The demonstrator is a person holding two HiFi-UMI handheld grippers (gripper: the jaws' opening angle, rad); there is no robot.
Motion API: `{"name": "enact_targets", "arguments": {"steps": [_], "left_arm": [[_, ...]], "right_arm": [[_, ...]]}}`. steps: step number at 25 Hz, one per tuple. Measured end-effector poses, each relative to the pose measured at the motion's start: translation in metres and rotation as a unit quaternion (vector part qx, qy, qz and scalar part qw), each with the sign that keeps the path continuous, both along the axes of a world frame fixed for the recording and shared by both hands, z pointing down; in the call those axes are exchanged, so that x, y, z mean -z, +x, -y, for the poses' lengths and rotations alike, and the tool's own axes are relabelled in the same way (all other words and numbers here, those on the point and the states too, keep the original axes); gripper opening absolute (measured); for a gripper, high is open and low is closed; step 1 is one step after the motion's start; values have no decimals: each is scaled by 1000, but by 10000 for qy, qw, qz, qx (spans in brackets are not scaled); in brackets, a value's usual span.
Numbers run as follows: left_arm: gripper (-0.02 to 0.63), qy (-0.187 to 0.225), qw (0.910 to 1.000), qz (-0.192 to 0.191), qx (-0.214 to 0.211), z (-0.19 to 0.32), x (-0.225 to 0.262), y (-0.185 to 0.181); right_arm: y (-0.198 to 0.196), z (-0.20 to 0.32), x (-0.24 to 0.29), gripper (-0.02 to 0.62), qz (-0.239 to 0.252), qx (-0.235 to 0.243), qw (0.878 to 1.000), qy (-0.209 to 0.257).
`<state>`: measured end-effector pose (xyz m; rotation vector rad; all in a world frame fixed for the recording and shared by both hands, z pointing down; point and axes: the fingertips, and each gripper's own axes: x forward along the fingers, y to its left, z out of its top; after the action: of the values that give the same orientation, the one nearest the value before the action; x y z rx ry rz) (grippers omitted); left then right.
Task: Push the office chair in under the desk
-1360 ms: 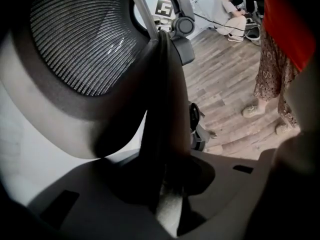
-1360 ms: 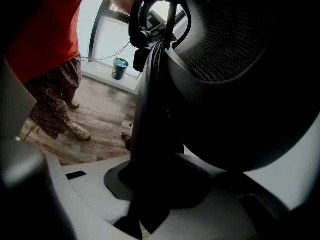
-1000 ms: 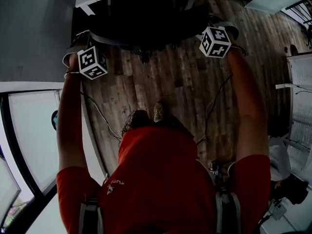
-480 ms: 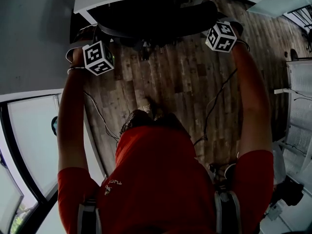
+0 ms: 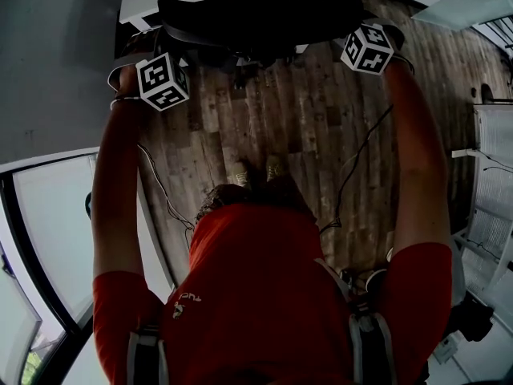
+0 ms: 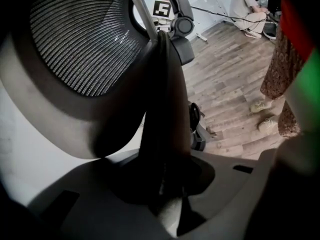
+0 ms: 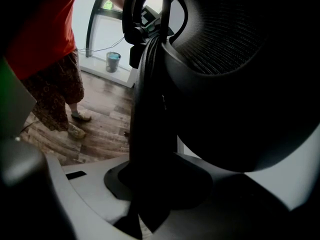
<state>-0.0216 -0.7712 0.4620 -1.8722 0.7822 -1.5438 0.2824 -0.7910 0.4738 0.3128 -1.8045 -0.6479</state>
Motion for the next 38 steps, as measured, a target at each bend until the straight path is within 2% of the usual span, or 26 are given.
{"name": "enact_targets", "arguments": {"steps": [7,21,28,32,36,38], "left_arm": [[118,-67,9998,77,175,31,-1,-1],[117,-161,9982,264,523,93,-6,-24],[117,-112,9985,225,496,101,-4,-19],[120,-138,9982,197,554,96,-6,-19],[151,-82,9977,155,658,94,-5,-18],[205,-92,9976,171,664,91,-6,-19]], "right_arm": [[6,31,-12,127,-36,128,9998,-139],[-12,92,-13,127,16,228,9997,-4],[-10,103,-10,127,47,403,9992,62],[-9,100,-12,134,51,343,9994,48],[-8,100,-12,158,77,227,9997,8],[-7,99,-12,191,25,188,9998,38]]}}
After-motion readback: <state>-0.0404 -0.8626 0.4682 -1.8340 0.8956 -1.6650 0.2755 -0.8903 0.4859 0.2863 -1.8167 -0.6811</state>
